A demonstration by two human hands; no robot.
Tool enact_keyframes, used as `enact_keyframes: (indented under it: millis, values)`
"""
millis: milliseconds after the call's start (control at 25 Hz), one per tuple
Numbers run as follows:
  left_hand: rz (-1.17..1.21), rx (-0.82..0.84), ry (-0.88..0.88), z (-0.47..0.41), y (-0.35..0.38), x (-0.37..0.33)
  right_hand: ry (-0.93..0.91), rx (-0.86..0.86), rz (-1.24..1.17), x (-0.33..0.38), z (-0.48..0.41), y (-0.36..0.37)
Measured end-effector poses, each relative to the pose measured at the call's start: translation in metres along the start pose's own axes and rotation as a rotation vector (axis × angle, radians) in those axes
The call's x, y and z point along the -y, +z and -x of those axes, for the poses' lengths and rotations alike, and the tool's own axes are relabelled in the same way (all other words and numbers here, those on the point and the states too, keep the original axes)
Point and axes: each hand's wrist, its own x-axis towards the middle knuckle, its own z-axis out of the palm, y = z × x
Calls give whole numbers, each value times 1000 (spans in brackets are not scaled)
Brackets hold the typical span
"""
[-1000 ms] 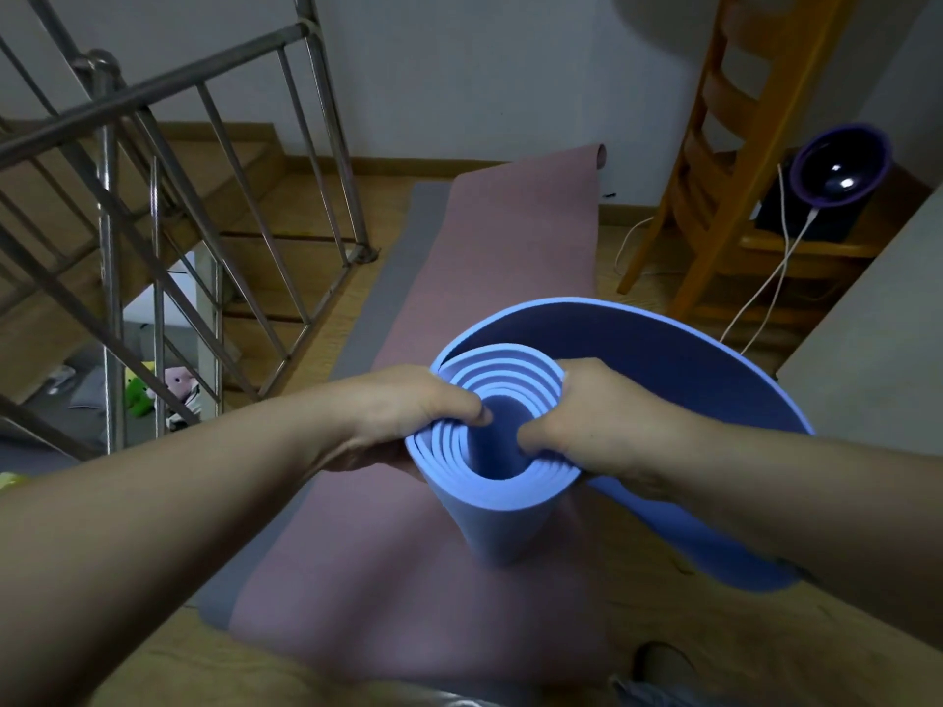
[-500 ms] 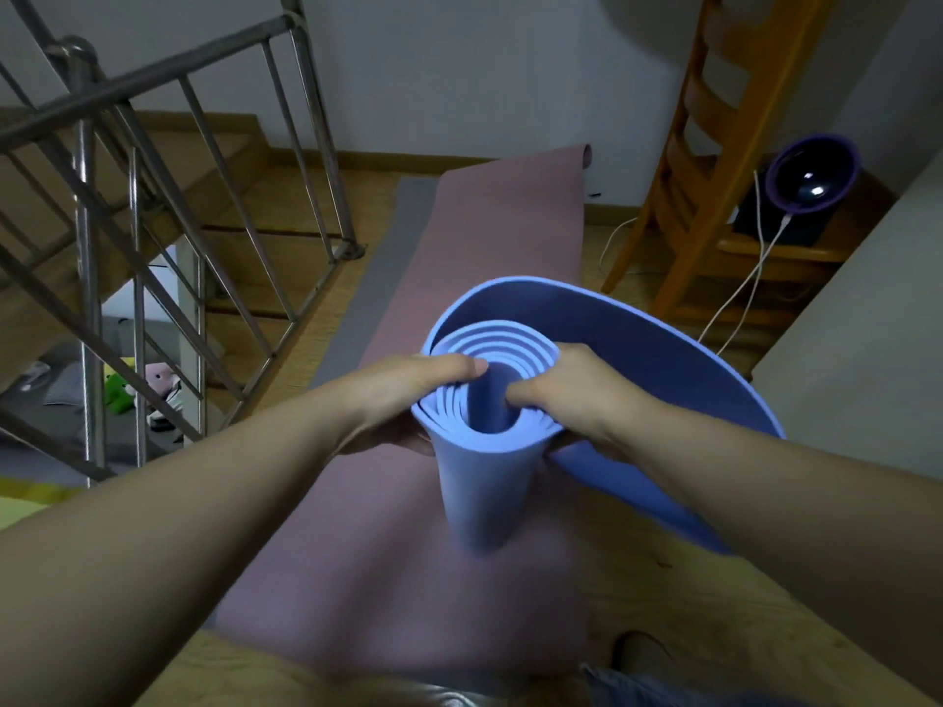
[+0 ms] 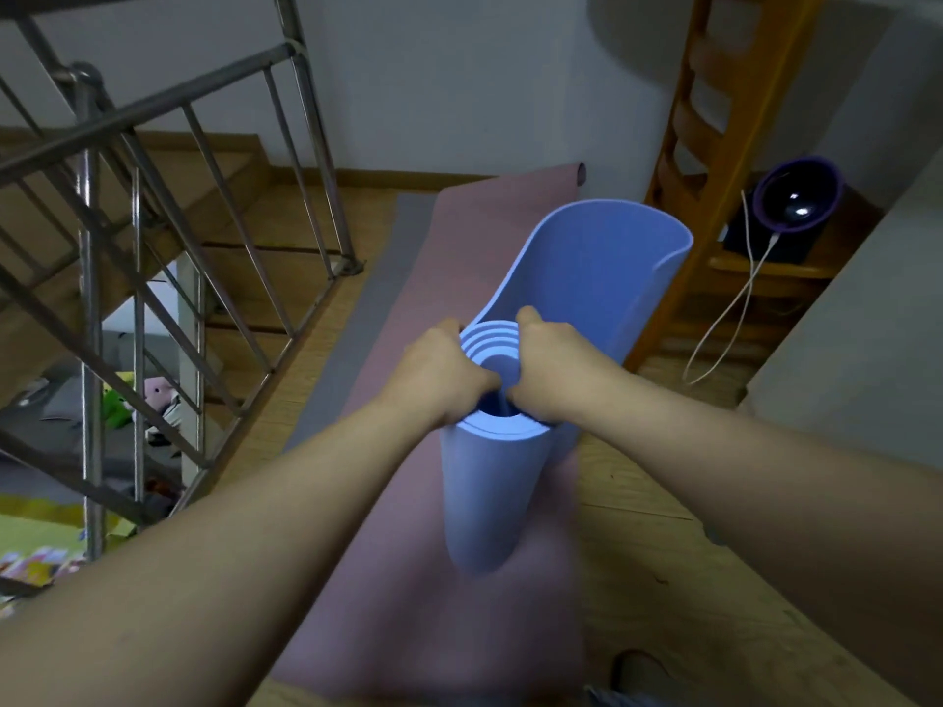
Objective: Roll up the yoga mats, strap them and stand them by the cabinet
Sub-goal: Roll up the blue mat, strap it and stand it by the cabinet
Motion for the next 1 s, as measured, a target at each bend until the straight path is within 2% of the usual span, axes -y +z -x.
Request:
enact_keyframes:
  millis: [200,320,400,480,560,680,800,1000]
  values:
    - [97,63,35,-26,-11,11,76,4,-318,-3,-36,-2]
    - [271,201,37,-29,-12,17,114,48,-620,-11,-35,2]
    - [261,304,68,-26,-16,17,77,61,-655,-14,-25,3]
    - [216,343,98,-20,-21,16,8,-29,-507,-14,-17,2]
    - [217,310,148,-14,-21,15,-117,-146,-260,-9,-6,0]
    - [170,216,211,1,-19,14,-274,-135,119,-1,5,2]
    - [139,194,198,11,-18,18,-273,-12,147,4,11,0]
    - [194,278,-23,3,-11,9,-180,93,284,5,2,-3]
